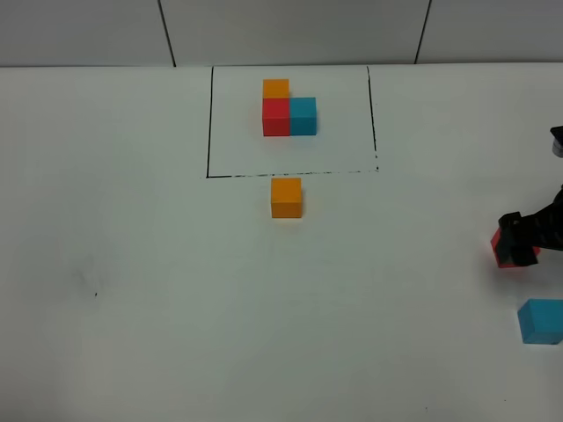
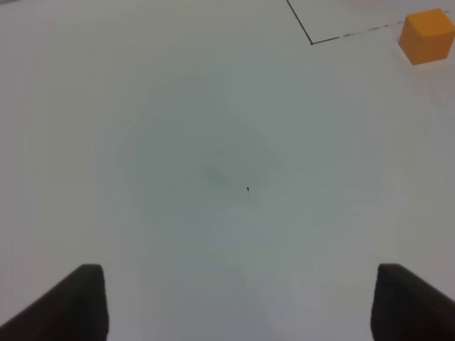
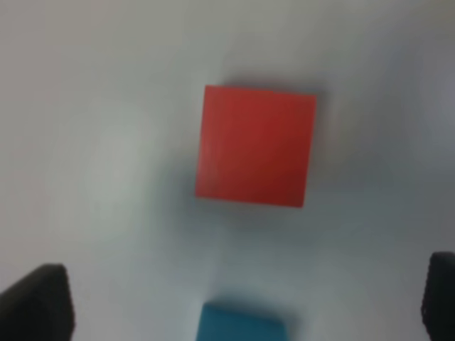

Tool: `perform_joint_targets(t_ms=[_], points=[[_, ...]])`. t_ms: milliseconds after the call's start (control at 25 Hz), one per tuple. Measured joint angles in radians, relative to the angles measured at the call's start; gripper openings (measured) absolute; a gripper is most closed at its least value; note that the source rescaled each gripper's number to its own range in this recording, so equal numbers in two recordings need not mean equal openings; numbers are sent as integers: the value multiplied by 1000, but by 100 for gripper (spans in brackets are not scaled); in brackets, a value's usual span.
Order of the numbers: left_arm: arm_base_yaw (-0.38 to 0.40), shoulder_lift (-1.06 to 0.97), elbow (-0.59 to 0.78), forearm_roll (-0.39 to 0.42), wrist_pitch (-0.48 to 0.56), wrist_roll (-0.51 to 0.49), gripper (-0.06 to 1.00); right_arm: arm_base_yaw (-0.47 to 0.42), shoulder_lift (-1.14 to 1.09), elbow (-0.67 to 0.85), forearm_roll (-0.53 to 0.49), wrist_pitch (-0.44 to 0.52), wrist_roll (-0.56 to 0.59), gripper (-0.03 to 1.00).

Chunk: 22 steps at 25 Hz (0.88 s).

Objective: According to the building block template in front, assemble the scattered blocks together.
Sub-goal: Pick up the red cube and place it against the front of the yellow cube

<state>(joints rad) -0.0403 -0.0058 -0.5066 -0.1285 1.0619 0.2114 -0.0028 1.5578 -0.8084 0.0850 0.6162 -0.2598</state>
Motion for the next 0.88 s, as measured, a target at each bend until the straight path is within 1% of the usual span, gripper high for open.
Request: perform_joint_targets(t_ms=[160,360,640,720,760,840,880], points=[[0,0,0,0,0,-1,88,0,64,-28,3,-35,-1,98],[0,0,0,0,0,-1,88,0,140,-69,1,-51,-1,97],[0,0,0,0,0,-1,88,0,214,-79,-56,-76,44,92],[0,0,0,0,0,-1,88,0,229,-79,-59,-78,51,87],[0,0,0,0,0,-1,88,0,235,-79,-59,-78,55,83],[0,0,0,0,0,-1,88,0,245,-79,-61,-80,62,70],[0,0,0,0,0,-1,88,0,249,-79,-62,-81,64,59]])
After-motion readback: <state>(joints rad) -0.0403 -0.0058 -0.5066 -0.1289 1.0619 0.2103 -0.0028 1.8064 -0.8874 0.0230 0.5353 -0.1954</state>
